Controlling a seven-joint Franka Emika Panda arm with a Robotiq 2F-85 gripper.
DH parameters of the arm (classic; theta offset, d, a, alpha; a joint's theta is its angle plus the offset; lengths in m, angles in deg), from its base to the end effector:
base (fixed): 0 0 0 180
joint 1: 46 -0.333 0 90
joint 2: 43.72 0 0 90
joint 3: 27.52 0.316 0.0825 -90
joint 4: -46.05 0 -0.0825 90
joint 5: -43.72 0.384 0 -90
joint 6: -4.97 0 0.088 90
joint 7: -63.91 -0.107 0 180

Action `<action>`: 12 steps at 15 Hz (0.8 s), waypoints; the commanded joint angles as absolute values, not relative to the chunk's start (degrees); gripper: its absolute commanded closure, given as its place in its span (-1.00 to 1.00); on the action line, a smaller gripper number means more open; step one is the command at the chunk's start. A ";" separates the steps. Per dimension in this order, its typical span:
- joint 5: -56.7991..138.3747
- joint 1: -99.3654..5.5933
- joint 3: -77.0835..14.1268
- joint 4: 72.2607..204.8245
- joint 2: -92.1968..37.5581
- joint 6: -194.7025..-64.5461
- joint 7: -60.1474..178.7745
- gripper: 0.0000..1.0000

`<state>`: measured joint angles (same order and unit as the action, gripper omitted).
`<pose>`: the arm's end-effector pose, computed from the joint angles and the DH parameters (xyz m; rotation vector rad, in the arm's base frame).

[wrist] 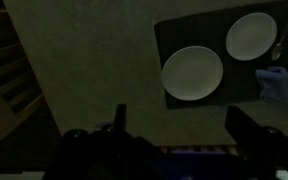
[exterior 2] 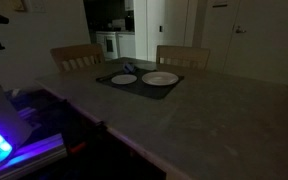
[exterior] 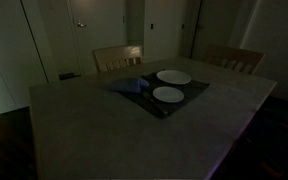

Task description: Use the blue towel to wipe the plate on the right

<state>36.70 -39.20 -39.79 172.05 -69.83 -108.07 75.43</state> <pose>0.4092 -0.1643 0.5789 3.0427 -0.1300 0.3181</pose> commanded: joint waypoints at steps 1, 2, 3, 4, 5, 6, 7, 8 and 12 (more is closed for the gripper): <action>37.18 -39.11 -39.69 171.69 -69.26 -108.18 76.96 -1.00; 37.44 -39.56 -40.13 171.30 -68.40 -108.91 78.60 -1.00; 37.85 -40.03 -40.56 170.75 -67.35 -109.56 80.18 -1.00; 38.22 -40.44 -40.87 170.31 -66.43 -110.22 81.83 -1.00; 38.78 -40.97 -41.23 169.93 -65.34 -111.07 83.88 -1.00; 39.67 -41.60 -41.67 169.44 -63.75 -112.15 86.22 -1.00; 40.90 -42.19 -42.11 168.91 -62.29 -112.78 88.35 -1.00; 42.27 -42.75 -42.46 168.29 -60.60 -113.39 90.49 -1.00; 47.46 -44.17 -42.11 164.53 -53.82 -113.20 98.13 -1.00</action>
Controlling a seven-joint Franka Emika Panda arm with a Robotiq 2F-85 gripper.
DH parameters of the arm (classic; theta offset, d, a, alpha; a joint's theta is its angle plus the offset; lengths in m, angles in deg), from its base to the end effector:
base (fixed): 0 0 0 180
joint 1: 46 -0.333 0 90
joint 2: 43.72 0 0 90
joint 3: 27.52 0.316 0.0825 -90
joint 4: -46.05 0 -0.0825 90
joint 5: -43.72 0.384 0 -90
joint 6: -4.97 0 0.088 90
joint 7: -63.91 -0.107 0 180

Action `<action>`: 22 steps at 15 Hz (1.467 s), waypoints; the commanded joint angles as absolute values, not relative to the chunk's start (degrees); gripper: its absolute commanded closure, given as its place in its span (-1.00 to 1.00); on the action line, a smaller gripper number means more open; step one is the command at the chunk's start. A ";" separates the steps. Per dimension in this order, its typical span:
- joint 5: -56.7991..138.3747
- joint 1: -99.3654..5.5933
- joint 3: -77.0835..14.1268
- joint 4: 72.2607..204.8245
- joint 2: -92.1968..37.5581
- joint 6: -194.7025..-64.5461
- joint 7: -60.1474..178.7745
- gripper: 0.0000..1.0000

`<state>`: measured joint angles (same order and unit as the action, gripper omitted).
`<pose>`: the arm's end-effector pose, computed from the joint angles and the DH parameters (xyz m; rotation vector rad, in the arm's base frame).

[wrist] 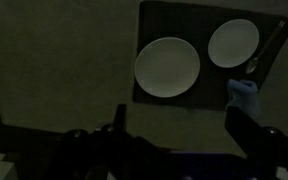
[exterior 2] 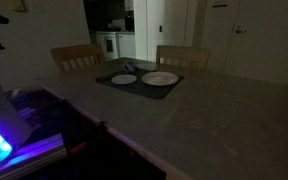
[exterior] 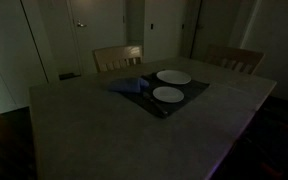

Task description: Use the blue towel to wipe the plate on the right

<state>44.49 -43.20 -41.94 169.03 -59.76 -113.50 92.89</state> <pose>0.4682 -0.1541 0.5347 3.1084 0.3162 0.3276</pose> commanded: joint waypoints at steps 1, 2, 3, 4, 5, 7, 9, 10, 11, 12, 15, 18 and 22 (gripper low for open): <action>48.25 -44.31 -41.64 163.63 -52.50 -112.89 99.50 -1.00; 49.01 -44.43 -41.16 162.67 -51.09 -112.70 100.84 -1.00; 49.64 -44.44 -40.65 161.72 -49.82 -112.53 101.94 -1.00; 50.22 -44.46 -40.03 160.93 -48.45 -112.60 103.13 -1.00; 50.81 -44.42 -39.36 160.16 -47.36 -112.42 103.97 -1.00; 50.30 -44.22 -37.65 158.95 -45.42 -112.20 103.24 -1.00; 49.82 -44.40 -35.81 158.79 -44.33 -112.92 101.17 -1.00; 50.00 -44.46 -35.03 158.58 -43.74 -113.09 100.56 -1.00; 50.17 -44.57 -34.20 158.33 -42.94 -113.31 99.55 -1.00; 50.50 -44.73 -33.39 157.92 -42.12 -113.48 98.99 -1.00; 51.25 -44.86 -31.37 156.53 -39.91 -113.91 97.87 -1.00; 52.65 -44.75 -29.72 154.69 -37.04 -113.60 97.79 -1.00; 53.55 -44.68 -27.68 151.79 -32.88 -113.62 98.36 -1.00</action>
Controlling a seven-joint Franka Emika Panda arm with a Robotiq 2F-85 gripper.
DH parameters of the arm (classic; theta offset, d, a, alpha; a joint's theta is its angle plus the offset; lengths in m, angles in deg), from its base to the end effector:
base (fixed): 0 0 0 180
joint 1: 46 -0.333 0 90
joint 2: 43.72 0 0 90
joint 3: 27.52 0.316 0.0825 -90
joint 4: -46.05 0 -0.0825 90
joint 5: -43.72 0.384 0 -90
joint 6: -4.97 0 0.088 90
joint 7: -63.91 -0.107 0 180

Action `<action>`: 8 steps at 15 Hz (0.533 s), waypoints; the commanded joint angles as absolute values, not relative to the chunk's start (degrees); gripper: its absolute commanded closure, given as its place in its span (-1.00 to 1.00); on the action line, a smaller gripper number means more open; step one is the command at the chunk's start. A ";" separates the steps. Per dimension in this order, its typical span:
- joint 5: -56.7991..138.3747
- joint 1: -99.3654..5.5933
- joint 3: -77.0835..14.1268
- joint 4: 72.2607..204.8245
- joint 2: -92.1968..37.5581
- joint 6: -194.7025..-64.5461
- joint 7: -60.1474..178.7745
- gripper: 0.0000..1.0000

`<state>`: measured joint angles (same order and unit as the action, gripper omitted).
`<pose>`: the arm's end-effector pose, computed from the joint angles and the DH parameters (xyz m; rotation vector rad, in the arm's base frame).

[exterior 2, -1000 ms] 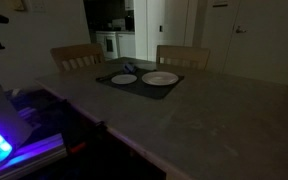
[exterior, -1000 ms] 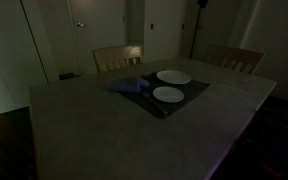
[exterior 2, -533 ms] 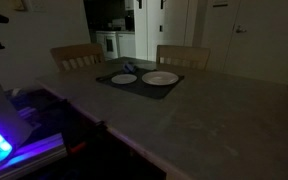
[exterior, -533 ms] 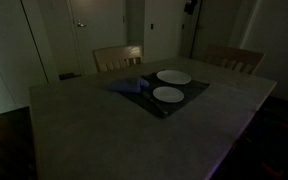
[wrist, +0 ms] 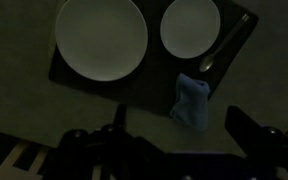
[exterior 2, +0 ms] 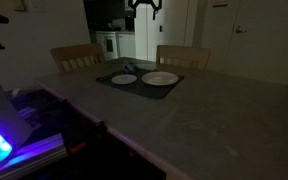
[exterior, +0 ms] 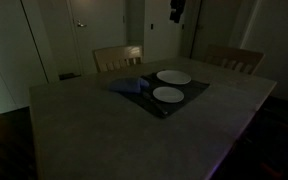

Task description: Use the blue towel to wipe the plate on the right

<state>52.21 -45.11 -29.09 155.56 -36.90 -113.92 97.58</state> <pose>0.5929 -0.0175 0.4381 -2.9457 -0.7149 -0.1248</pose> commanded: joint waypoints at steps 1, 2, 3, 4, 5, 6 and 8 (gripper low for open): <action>53.45 -44.63 -27.19 150.85 -31.84 -113.37 98.46 -1.00; 53.32 -44.57 -26.73 149.99 -30.80 -113.22 98.49 -1.00; 53.17 -44.55 -26.26 149.07 -29.73 -113.07 98.52 -1.00; 53.06 -44.49 -25.82 148.26 -28.97 -112.68 98.58 -1.00; 52.89 -44.52 -25.32 147.41 -28.07 -112.27 98.78 -1.00; 52.78 -44.47 -24.86 146.76 -27.20 -112.11 99.34 -1.00; 52.04 -44.39 -24.72 149.11 -28.92 -113.47 97.88 -1.00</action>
<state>52.30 -45.09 -25.47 149.19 -28.87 -113.63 98.09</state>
